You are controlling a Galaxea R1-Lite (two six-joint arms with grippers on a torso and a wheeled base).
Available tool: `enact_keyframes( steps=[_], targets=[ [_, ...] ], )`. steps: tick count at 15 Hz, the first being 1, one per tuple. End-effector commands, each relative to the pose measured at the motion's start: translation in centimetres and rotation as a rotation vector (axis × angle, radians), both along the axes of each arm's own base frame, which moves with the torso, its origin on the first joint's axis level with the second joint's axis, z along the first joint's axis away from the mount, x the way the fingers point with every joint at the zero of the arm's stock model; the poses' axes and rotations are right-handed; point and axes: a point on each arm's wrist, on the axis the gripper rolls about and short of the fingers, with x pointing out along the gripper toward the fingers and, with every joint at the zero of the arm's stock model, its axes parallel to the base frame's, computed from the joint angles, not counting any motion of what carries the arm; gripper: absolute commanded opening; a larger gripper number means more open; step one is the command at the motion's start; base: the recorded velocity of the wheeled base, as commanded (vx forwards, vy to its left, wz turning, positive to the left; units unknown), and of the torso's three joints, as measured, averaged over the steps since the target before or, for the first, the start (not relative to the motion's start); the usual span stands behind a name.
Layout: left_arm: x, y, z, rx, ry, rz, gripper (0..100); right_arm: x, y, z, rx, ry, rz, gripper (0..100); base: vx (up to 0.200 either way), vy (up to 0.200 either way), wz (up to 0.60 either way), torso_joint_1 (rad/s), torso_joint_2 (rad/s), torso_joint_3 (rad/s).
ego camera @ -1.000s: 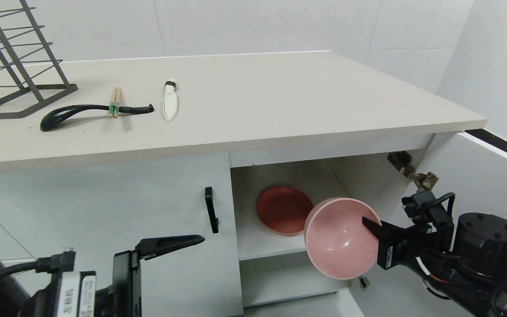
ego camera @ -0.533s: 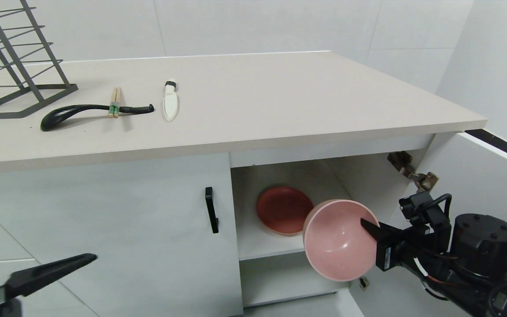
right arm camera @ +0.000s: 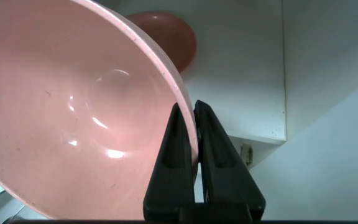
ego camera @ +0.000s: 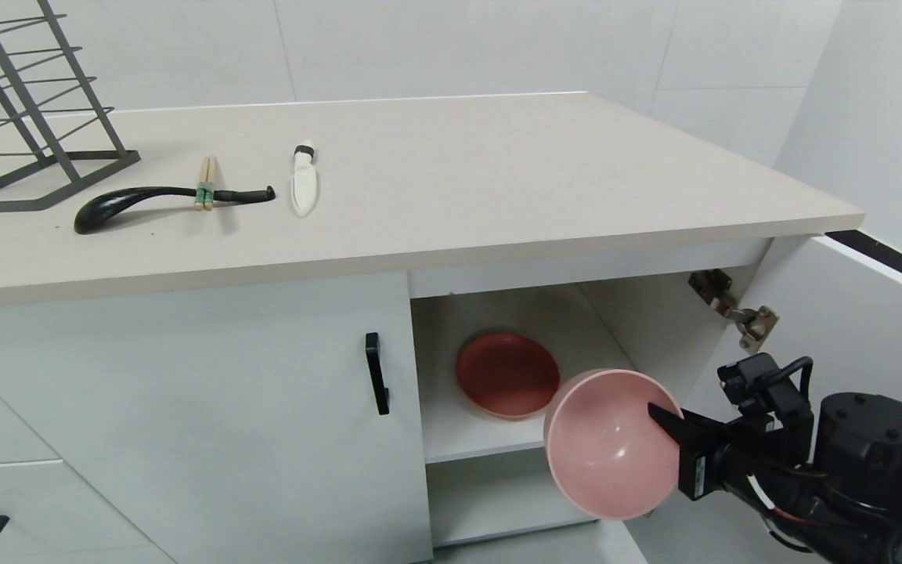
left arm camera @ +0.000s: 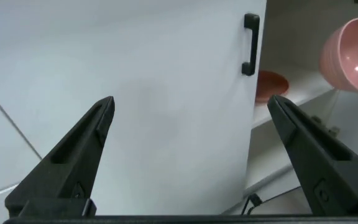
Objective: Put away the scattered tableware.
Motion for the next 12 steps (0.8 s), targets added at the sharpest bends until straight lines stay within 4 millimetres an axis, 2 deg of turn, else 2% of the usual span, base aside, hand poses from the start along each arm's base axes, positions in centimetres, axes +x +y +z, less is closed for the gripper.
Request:
enact_keyframes(
  steps=[1, 5, 7, 8, 12],
  targets=[
    [-0.5, -0.1, -1.1, 0.003, 0.035, -0.04, 100, -0.5, -0.2, 0.4, 0.005, -0.011, 0.0, 0, 0.0, 0.0, 0.0, 0.0, 0.0, 0.0],
    [-0.6, -0.1, -1.5, -0.05, 0.077, -0.055, 100, -0.3, -0.1, 0.5, 0.009, -0.016, -0.001, 0, 0.0, 0.0, 0.0, 0.0, 0.0, 0.0],
    [-0.4, 0.6, -1.7, -0.075, 0.083, 0.256, 100, -0.5, 0.1, 0.4, 0.006, -0.013, 0.015, 0, 0.0, 0.0, 0.0, 0.0, 0.0, 0.0],
    [-0.4, 0.7, -2.3, -0.09, 0.144, 0.317, 100, -0.5, 0.4, 0.4, 0.006, -0.014, 0.027, 0, 0.0, 0.0, 0.0, 0.0, 0.0, 0.0],
    [-0.4, 0.7, -2.2, -0.103, 0.14, 0.313, 100, -0.7, 1.9, 0.6, 0.018, -0.034, 0.09, 0, 0.0, 0.0, 0.0, 0.0, 0.0, 0.0]
  ],
)
